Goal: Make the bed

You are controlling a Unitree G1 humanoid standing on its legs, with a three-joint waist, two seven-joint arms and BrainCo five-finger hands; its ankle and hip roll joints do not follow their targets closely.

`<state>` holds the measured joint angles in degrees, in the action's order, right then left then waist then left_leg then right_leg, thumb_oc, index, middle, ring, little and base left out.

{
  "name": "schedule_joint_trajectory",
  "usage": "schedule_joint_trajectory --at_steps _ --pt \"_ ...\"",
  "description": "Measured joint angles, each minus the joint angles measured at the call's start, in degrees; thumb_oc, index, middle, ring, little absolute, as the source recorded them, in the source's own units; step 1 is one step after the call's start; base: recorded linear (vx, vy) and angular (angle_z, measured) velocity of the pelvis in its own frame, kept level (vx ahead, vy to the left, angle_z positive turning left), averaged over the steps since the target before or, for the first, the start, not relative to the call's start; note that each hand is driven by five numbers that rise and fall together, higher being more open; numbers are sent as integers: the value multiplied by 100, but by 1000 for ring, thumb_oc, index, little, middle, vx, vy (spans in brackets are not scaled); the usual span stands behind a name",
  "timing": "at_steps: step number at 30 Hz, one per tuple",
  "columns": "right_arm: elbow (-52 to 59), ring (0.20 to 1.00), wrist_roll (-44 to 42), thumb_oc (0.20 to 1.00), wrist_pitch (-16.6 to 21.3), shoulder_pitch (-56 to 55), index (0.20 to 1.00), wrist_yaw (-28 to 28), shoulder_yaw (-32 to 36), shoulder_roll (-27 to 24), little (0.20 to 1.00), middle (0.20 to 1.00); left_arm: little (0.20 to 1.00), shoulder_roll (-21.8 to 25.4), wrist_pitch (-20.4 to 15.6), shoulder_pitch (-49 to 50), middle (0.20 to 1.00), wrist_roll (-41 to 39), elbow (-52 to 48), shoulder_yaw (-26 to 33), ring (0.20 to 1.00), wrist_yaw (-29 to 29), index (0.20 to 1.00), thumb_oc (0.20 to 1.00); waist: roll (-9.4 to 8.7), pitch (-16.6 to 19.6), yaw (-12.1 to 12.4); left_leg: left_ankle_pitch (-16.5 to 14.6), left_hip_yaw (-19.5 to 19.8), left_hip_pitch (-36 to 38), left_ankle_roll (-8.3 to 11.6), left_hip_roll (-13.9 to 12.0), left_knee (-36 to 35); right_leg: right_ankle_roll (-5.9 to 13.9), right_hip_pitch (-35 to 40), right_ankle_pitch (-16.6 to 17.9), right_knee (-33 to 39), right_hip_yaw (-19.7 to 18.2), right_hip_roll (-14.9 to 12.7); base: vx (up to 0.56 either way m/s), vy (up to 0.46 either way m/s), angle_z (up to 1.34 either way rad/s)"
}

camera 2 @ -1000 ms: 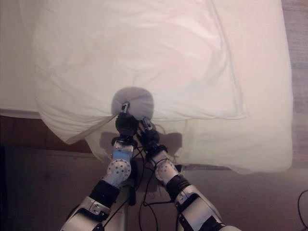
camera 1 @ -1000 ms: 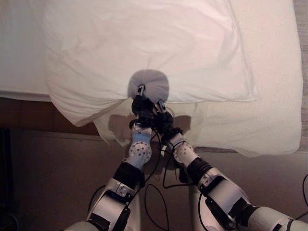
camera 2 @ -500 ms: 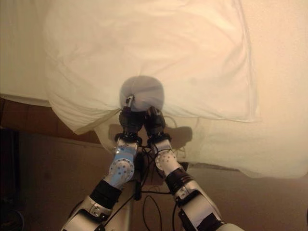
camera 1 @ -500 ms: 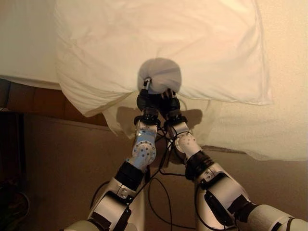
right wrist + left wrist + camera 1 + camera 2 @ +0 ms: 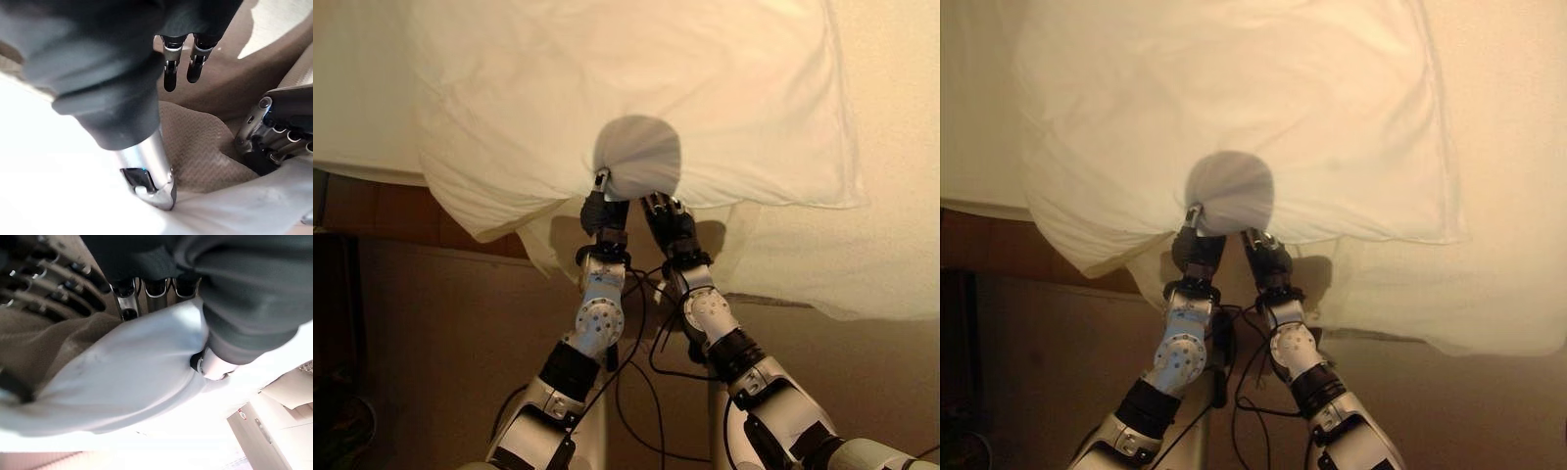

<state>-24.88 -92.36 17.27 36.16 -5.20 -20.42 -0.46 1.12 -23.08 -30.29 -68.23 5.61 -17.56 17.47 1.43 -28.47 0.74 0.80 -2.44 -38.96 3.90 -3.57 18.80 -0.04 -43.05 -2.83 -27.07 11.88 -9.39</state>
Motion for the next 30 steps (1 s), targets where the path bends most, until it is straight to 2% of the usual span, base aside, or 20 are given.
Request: schedule_joint_trajectory --at_steps 5,11,30 --pt "321 1000 414 1000 -118 -413 1000 -98 -227 -288 1000 1000 200 15 0 172 200 3 -260 151 200 6 200 200 -3 -1 -71 -36 -30 4 -14 -18 -12 30 -41 -47 -29 -33 15 27 -11 -3" --pt "461 1000 531 1000 -142 -912 1000 -186 -279 -530 1000 1000 200 129 -38 294 200 8 -453 508 200 17 200 200 -4 -1 -158 -24 -42 30 48 -51 -1 -26 -53 -56 -89 -47 44 12 -6 -1" --pt "506 1000 609 1000 -410 -982 1000 -240 -527 -487 1000 1000 200 238 -44 352 200 11 -457 530 200 -1 200 200 -9 1 -160 -23 -43 30 49 -62 8 -33 -46 -52 -84 -49 59 0 0 0"
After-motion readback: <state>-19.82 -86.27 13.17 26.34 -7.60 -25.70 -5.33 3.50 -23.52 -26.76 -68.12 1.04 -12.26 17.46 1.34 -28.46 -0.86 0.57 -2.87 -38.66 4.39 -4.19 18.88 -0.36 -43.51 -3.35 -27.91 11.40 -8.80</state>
